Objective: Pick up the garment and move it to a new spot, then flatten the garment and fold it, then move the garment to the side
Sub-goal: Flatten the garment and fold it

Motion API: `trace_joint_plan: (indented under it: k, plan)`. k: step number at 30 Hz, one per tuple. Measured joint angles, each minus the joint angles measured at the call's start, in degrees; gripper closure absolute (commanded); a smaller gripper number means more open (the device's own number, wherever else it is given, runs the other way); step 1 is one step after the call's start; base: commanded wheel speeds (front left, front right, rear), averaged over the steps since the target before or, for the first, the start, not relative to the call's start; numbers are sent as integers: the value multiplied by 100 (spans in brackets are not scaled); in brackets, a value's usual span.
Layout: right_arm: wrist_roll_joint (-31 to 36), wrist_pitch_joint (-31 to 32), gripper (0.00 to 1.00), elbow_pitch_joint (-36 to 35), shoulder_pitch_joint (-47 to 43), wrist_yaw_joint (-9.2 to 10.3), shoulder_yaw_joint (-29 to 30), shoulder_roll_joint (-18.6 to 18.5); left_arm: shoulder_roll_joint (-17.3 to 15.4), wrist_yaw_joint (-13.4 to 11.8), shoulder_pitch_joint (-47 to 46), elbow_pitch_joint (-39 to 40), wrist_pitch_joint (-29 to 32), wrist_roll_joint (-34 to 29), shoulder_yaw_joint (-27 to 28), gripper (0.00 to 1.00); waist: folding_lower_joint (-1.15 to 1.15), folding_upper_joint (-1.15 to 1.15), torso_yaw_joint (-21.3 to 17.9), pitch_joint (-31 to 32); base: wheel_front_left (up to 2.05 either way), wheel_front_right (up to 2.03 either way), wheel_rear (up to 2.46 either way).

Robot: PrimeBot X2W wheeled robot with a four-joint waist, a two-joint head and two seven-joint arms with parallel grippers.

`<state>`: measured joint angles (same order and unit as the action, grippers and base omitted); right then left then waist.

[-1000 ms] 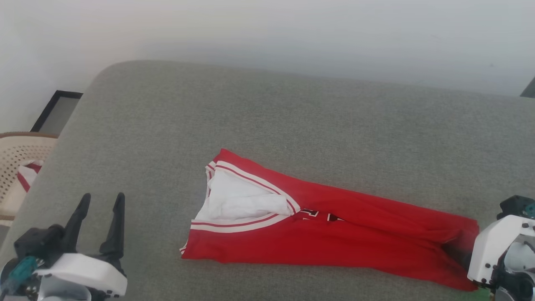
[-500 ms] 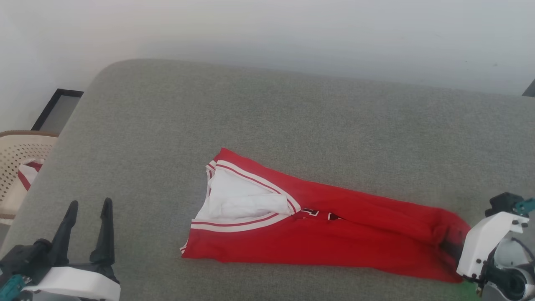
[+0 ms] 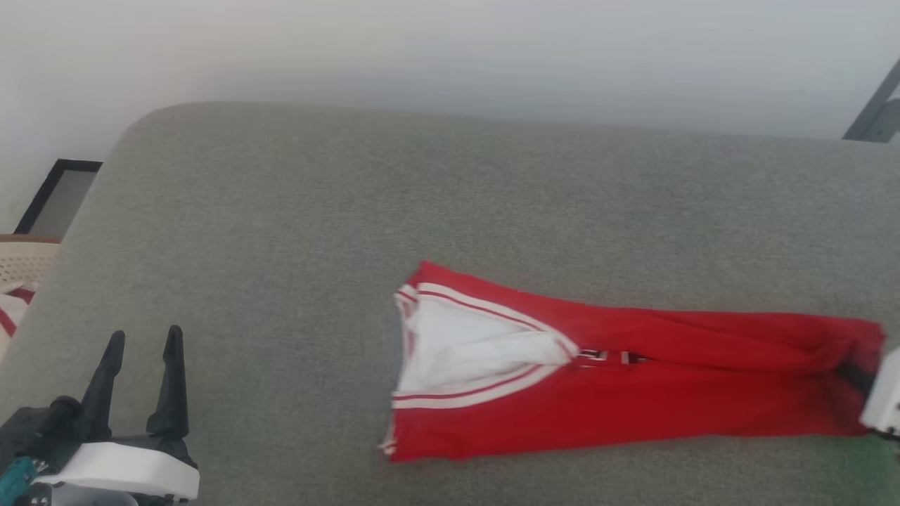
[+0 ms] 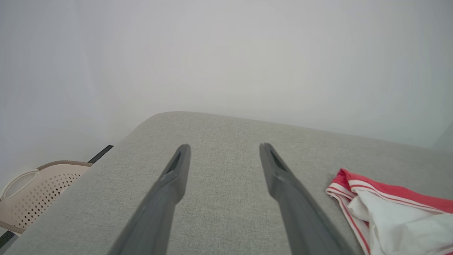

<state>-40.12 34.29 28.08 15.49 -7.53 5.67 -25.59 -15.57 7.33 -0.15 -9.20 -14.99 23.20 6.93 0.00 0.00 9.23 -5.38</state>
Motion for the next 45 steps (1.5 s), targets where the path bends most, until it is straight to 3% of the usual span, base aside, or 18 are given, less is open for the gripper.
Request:
trace_joint_plan:
  k: [10, 16, 23, 28, 36, 45]
  plan:
    - [179, -238, 100, 424, 160, 0, 103, -469, -64, 7, -53, -15, 0, 23, -98, 0, 0, 0, -146, 32, 0, 0, 0]
    - [-272, -193, 100, -321, 31, 3, -378, -460, -92, 8, -30, -12, 0, 57, -162, 0, 0, 0, -147, 128, 0, 0, 0]
    - [-783, -103, 100, -1432, -260, 3, -1172, -194, -96, 8, -13, -45, 0, 98, -270, 0, 0, 0, -22, 225, 0, 0, 0]
    - [-873, -110, 100, -1675, -201, 3, -1816, 87, -107, 8, -30, -93, 0, 144, -433, 0, 0, 0, 146, 286, 0, 0, 0]
    - [-861, -348, 100, -1346, 344, 4, -2805, 519, -101, 8, -225, -208, 0, 162, -708, 0, 0, 0, 488, 337, 0, 0, 0]
    - [-767, -871, 100, -250, 1095, 3, -3733, 995, -73, 8, -514, -330, 0, 213, -985, 0, 0, 0, 794, 260, 0, 0, 0]
